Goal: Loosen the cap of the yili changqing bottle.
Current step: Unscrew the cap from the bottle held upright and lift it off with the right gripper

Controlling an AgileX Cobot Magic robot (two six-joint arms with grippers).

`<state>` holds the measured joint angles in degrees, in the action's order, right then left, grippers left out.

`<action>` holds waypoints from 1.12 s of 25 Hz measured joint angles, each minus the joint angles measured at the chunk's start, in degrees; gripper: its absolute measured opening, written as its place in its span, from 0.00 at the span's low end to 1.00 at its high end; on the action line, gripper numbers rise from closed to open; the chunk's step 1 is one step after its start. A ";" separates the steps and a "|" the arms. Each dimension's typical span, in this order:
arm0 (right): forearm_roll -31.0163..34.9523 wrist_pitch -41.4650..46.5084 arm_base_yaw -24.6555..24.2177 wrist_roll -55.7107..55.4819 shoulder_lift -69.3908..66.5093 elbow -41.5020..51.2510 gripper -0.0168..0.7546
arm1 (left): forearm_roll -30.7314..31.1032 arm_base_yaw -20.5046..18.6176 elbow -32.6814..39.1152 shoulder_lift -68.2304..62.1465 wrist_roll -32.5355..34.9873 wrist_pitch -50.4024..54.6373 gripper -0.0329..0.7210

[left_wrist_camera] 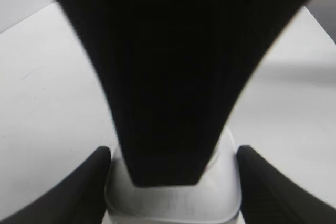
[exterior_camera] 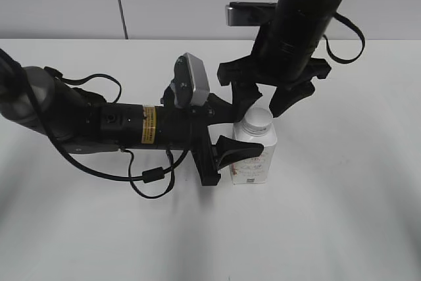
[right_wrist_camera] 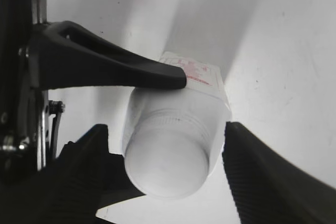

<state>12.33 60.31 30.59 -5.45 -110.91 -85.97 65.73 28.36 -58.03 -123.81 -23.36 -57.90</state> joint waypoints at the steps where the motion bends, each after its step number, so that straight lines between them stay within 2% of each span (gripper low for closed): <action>1: 0.00 0.42 0.00 0.00 -0.40 0.00 0.71 | 0.00 0.00 0.00 0.00 0.00 0.00 0.63; 5: 0.00 2.52 0.00 0.05 -1.32 0.00 0.69 | 0.00 0.00 0.00 0.00 0.00 0.00 0.63; 10: 0.10 2.90 0.00 -0.02 -1.34 0.00 0.54 | -0.04 0.00 0.00 0.00 0.00 0.04 0.63; 17: 0.17 3.67 0.00 3.58 -1.34 0.00 0.54 | -0.04 0.00 0.00 0.00 0.00 0.04 0.63; 19: 0.17 3.73 0.00 9.63 -1.34 0.00 0.54 | -0.04 0.00 0.00 0.00 0.05 0.04 0.63; 28: 0.23 3.72 0.00 49.44 -1.34 0.00 0.54 | 0.45 0.00 0.00 0.00 0.16 -0.12 0.63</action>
<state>12.56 64.03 30.59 43.98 -112.25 -85.97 66.18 28.36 -58.03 -123.81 -23.20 -58.02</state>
